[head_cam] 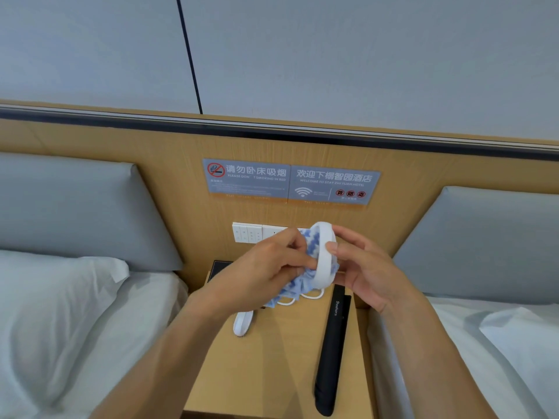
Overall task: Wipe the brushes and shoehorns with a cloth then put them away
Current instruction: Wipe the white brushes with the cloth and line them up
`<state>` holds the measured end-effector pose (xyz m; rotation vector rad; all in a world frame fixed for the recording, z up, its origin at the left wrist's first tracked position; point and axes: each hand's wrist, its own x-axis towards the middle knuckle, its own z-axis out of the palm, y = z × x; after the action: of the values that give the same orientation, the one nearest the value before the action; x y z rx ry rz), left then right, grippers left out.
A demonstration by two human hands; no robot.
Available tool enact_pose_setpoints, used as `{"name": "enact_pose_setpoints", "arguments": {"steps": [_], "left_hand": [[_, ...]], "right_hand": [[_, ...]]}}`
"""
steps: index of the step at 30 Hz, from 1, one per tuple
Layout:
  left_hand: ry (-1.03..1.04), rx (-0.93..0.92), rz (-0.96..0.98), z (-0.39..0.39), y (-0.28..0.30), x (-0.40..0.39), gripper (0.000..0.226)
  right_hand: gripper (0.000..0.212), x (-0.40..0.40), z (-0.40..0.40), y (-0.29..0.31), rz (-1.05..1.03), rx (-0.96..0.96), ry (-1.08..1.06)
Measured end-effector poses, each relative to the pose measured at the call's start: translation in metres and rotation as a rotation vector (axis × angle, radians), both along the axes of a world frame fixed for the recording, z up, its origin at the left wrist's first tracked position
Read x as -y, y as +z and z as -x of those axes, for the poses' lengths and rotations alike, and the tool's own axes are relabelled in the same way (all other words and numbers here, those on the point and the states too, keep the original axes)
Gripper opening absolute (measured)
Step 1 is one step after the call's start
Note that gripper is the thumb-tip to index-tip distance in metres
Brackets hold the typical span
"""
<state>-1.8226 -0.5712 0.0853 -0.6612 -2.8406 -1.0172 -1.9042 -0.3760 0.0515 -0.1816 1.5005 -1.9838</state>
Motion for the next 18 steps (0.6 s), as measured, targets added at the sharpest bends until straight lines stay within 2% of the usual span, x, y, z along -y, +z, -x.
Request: {"name": "enact_pose_setpoints", "arguments": {"steps": [3,6,9,15,18], "left_hand": [[-0.017,0.007,0.017,0.003,0.004,0.006,0.027],[0.075,-0.095,0.050,0.008,0.005,0.003,0.032],[0.135,-0.116,0.051,0.010,0.003,-0.005,0.035],[0.040,-0.002,-0.031,0.005,-0.010,-0.008,0.024],[0.118,0.167,-0.252,0.003,-0.018,-0.003,0.036]], "right_hand": [[0.051,-0.001,-0.002,-0.001,0.001,0.010,0.048],[0.048,0.001,-0.002,0.001,0.010,0.020,0.071],[0.046,0.000,0.002,0.005,0.019,0.009,0.051],[0.047,-0.003,0.003,0.005,-0.027,0.032,-0.061],[0.043,0.000,0.001,0.001,-0.009,0.044,-0.083]]}}
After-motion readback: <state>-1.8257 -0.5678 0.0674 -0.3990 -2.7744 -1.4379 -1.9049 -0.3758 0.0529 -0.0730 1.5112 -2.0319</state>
